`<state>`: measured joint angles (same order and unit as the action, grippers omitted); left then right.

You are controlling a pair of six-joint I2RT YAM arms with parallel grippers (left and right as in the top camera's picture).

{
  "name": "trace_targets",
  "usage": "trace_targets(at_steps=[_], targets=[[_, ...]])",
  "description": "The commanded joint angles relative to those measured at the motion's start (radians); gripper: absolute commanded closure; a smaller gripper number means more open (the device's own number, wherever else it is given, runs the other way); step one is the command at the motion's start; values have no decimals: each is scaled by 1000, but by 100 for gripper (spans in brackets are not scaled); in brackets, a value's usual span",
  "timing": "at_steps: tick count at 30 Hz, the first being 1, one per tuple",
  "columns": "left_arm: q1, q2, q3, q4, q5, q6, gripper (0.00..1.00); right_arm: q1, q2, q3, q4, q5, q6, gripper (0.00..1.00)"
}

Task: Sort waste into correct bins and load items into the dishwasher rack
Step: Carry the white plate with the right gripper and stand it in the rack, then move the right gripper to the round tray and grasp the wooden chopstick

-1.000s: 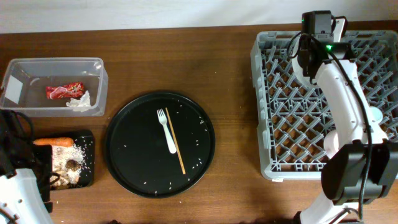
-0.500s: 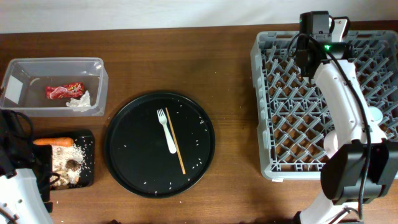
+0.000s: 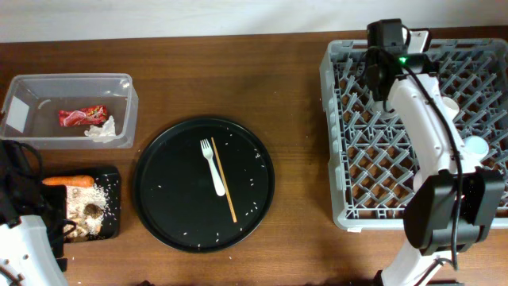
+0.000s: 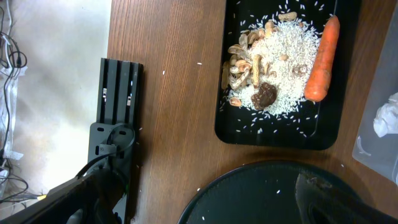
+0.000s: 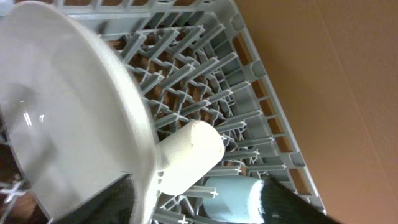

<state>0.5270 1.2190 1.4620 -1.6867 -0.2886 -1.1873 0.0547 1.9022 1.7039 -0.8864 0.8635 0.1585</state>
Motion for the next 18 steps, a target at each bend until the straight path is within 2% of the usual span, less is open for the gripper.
trace_targets(at_steps=[1, 3, 5, 6, 9, 11, 13, 15, 18], targets=[[6, -11, -6, -2, -3, -12, 1, 36, -26, 81, -45, 8, 32, 22], [6, -11, -6, -2, -3, -12, 1, 43, -48, 148, -89, -18, 62, 13], [6, -11, -6, -2, -3, -12, 1, 47, -71, 262, -166, -145, 68, 2], [6, -11, -6, -2, -3, -12, 1, 51, -77, 316, -201, -240, 68, 1], [6, -11, -6, -2, -3, -12, 1, 57, -88, 487, -314, -747, 55, 1], [6, -11, -6, -2, -3, -12, 1, 60, -90, 528, -327, -1109, -6, 1], [6, -11, -6, -2, -3, -12, 1, 81, -84, 526, -324, -1323, -8, 0], [6, -11, -6, -2, -3, -12, 1, 137, -70, 522, -357, -1348, -8, 1], [6, -11, -6, -2, -3, -12, 1, 240, -39, 520, -425, -1220, -8, 3]])
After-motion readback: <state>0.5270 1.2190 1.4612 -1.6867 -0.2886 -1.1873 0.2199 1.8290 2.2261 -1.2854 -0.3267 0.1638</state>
